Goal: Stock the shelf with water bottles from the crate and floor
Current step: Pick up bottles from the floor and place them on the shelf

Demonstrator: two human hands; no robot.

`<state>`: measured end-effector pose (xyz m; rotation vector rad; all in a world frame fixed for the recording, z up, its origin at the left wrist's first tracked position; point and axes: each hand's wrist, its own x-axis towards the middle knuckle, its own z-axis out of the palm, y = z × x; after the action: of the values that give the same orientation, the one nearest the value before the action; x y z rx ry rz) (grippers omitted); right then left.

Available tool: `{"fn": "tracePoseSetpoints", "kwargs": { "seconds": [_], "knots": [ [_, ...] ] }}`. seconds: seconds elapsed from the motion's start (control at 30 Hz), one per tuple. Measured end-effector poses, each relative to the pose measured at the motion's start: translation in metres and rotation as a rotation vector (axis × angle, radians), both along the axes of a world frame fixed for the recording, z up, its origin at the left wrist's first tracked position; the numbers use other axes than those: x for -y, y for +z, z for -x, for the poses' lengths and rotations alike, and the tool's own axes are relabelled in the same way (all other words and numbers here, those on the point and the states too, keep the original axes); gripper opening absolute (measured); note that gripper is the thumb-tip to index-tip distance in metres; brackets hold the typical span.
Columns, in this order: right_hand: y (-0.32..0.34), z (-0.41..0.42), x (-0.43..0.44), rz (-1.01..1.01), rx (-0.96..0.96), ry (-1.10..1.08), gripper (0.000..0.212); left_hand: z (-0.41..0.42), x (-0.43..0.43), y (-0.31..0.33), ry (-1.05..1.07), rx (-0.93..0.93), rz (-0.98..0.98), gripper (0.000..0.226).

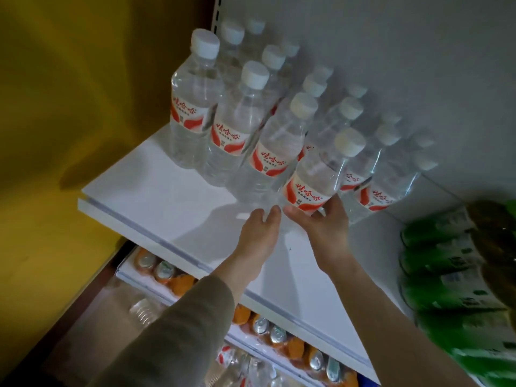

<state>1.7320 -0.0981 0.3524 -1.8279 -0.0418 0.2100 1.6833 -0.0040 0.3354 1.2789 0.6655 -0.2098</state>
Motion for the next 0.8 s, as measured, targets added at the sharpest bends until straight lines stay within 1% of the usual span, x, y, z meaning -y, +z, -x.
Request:
{"fn": "tracePoseSetpoints", "kwargs": {
  "seconds": [0.07, 0.2, 0.33, 0.5, 0.67, 0.8],
  "knots": [
    [-0.005, -0.006, -0.001, 0.004, -0.006, -0.007, 0.064, -0.006, 0.0, -0.004, 0.009, 0.01, 0.017, 0.048],
    [-0.007, -0.012, -0.001, 0.001, -0.011, 0.0, 0.066, -0.012, 0.001, -0.006, 0.017, 0.059, -0.035, 0.044],
    [-0.007, -0.012, 0.002, 0.043, -0.021, 0.037, 0.059, -0.012, 0.004, 0.001, 0.037, 0.093, -0.051, 0.039],
    [-0.012, -0.011, 0.001, 0.071, -0.046, 0.009, 0.051, -0.016, 0.005, 0.003, 0.059, 0.042, -0.075, 0.042],
    [-0.014, -0.018, -0.004, 0.117, -0.036, -0.013, 0.049, -0.023, 0.003, 0.0, 0.065, 0.002, -0.076, 0.048],
    [-0.013, -0.02, -0.007, 0.143, -0.024, -0.024, 0.047, -0.029, 0.002, 0.001, 0.077, 0.0, -0.081, 0.049]
  ]
}}
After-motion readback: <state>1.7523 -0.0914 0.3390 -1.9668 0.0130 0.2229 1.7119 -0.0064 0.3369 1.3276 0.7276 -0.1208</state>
